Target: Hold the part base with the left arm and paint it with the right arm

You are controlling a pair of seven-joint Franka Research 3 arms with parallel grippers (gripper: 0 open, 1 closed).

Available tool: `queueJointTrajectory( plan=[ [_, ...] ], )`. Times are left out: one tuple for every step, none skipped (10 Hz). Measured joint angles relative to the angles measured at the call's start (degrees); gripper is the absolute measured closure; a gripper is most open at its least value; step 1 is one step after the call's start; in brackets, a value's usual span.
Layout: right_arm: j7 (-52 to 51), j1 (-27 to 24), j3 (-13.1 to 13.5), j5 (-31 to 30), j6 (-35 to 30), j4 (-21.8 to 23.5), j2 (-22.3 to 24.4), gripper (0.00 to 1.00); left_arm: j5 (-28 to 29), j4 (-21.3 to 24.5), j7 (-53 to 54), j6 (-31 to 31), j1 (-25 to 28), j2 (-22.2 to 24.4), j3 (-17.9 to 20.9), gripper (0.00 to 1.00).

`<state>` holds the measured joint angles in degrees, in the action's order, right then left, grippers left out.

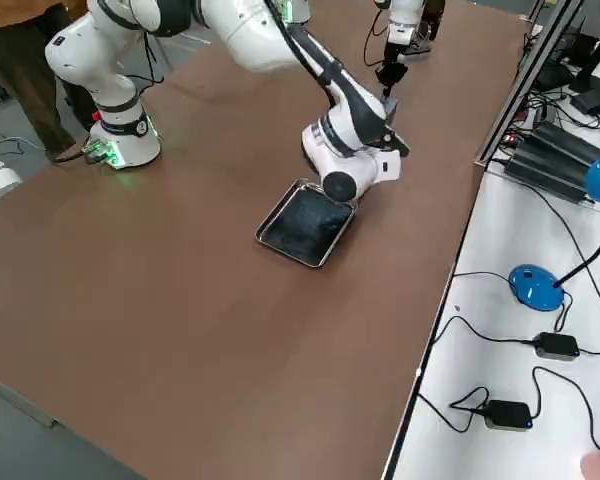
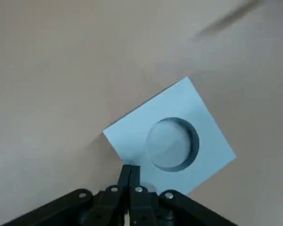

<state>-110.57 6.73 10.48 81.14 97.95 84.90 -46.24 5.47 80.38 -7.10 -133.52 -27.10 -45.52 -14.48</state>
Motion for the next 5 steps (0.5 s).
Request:
queueJointTrajectory(
  plan=[
    [-3.53,0.10,-1.58,1.51,0.02,0.68,-0.86,0.95,0.00,0.00,0.00,0.00,0.00,0.00,0.00,0.95],
    [-6.03,0.35,-3.09,3.16,0.17,1.91,-1.27,0.95,0.00,0.00,0.00,0.00,0.00,0.00,0.00,0.95],
    [-8.53,0.67,-4.50,5.28,0.77,3.15,-1.43,0.95,0.00,0.00,0.00,0.00,0.00,0.00,0.00,0.95],
    [-11.16,0.96,-6.01,7.35,2.11,4.45,-1.57,0.95,0.00,0.00,0.00,0.00,0.00,0.00,0.00,0.95],
    [-13.22,1.17,-7.47,8.89,3.89,5.54,-1.81,0.95,0.00,0.00,0.00,0.00,0.00,0.00,0.00,0.95]
  ],
)
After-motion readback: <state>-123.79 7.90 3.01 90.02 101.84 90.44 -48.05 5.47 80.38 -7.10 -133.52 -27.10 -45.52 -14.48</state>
